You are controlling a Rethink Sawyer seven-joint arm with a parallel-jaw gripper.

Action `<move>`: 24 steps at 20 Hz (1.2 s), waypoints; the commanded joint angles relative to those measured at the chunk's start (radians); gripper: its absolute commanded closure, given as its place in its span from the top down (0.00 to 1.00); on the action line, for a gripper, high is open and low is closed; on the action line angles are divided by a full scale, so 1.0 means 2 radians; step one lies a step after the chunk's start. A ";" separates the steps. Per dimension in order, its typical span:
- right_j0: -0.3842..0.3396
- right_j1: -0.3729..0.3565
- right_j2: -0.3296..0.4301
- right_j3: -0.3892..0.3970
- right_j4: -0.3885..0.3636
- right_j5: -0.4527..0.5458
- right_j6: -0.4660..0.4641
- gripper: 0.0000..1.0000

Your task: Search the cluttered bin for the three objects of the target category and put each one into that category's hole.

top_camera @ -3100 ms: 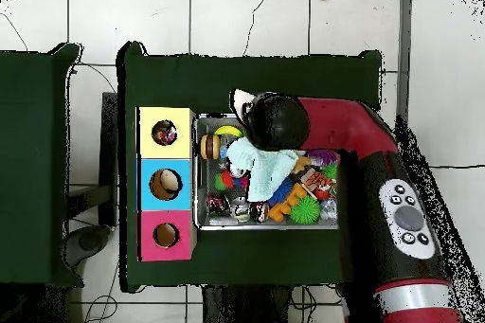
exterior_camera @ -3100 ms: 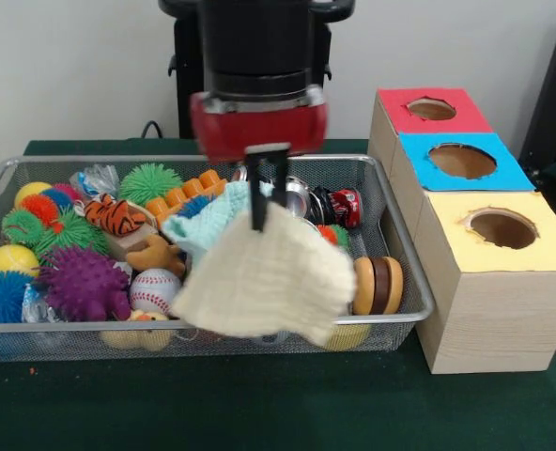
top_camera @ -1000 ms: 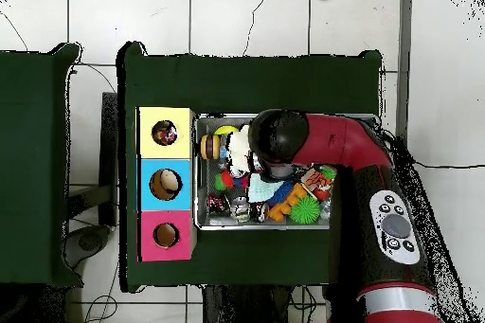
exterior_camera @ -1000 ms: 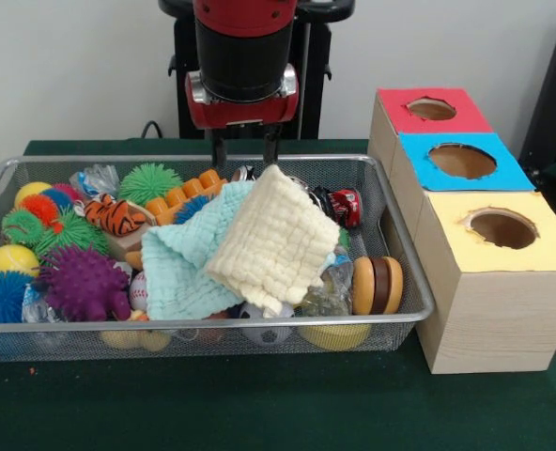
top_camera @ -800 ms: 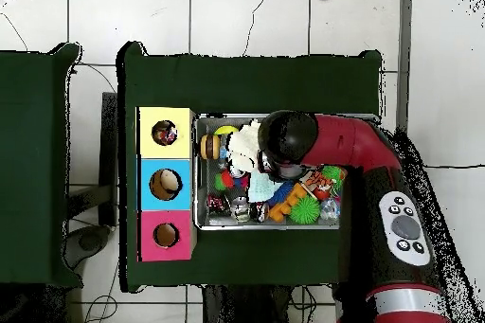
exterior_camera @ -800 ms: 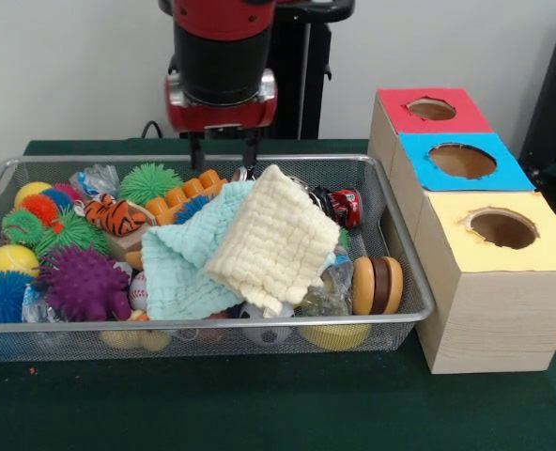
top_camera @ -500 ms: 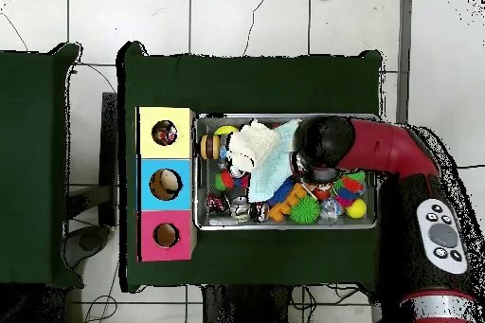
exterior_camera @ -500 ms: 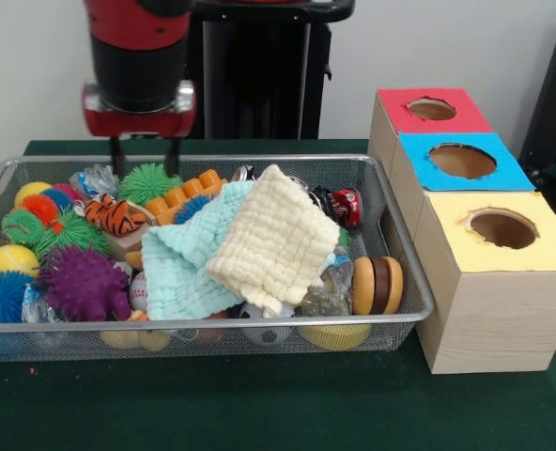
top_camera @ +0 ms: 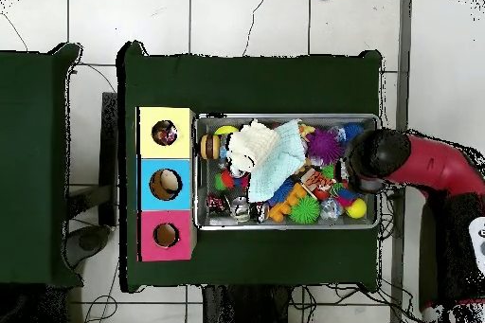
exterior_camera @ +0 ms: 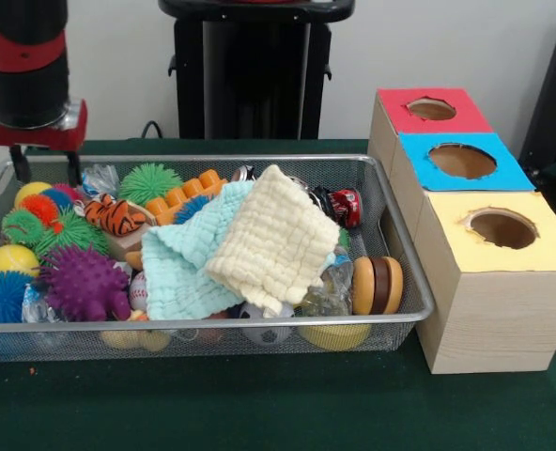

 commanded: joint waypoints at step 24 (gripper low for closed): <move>0.000 0.169 0.029 -0.110 -0.089 -0.041 -0.101 0.00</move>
